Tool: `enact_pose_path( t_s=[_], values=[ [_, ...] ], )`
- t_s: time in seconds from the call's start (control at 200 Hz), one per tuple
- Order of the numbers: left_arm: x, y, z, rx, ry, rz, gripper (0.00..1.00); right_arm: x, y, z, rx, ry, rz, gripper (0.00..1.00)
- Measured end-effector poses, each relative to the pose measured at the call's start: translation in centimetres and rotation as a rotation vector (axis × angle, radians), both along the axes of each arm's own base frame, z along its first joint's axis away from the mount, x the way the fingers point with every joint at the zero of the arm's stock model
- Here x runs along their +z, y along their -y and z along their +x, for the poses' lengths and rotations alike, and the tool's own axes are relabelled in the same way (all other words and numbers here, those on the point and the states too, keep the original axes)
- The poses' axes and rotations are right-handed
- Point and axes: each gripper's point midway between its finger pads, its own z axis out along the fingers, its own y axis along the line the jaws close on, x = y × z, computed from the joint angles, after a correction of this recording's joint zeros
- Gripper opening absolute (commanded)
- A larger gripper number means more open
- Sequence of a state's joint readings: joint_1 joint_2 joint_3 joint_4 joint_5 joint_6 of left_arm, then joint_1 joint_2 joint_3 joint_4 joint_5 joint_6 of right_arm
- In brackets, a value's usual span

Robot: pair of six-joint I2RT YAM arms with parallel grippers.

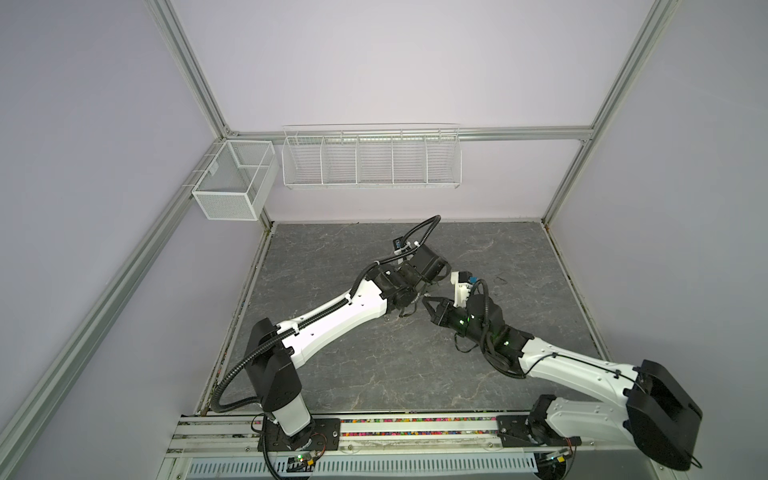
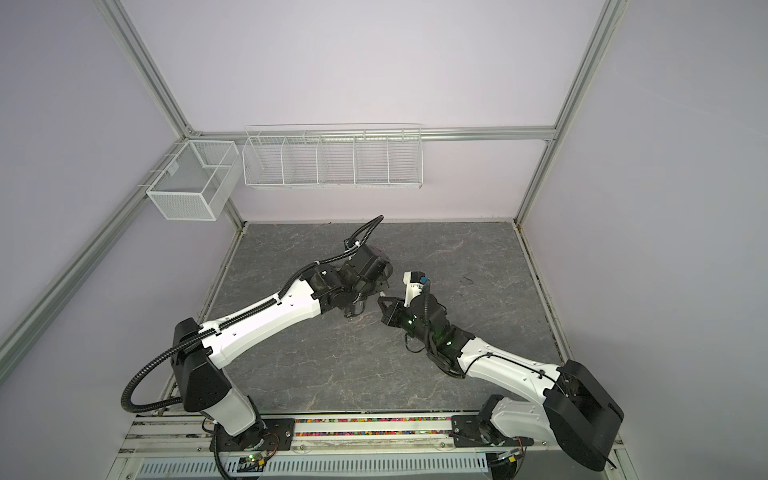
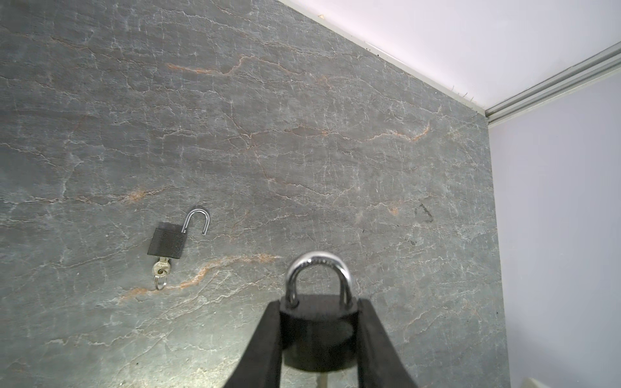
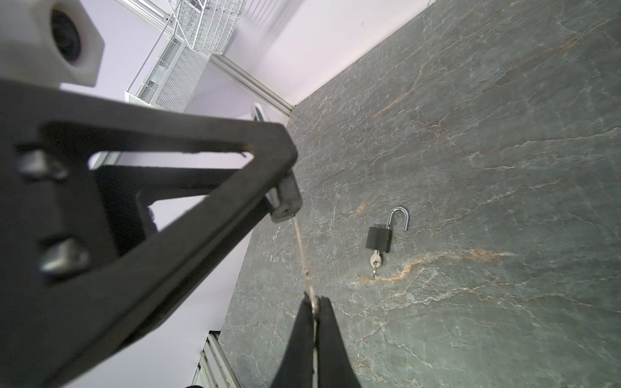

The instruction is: Unlock with the key

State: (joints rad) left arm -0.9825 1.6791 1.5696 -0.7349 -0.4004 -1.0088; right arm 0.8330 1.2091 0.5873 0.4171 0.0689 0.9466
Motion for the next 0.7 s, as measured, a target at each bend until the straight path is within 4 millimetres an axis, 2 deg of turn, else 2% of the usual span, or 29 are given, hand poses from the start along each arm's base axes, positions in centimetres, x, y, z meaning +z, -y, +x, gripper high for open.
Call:
enact_pose_path(
  t_s=[0.7],
  values=[
    [-0.17, -0.09, 0.07, 0.0, -0.007, -0.002, 0.0, -0.04, 0.13, 0.15, -0.001, 0.0, -0.002, 0.06]
  ],
)
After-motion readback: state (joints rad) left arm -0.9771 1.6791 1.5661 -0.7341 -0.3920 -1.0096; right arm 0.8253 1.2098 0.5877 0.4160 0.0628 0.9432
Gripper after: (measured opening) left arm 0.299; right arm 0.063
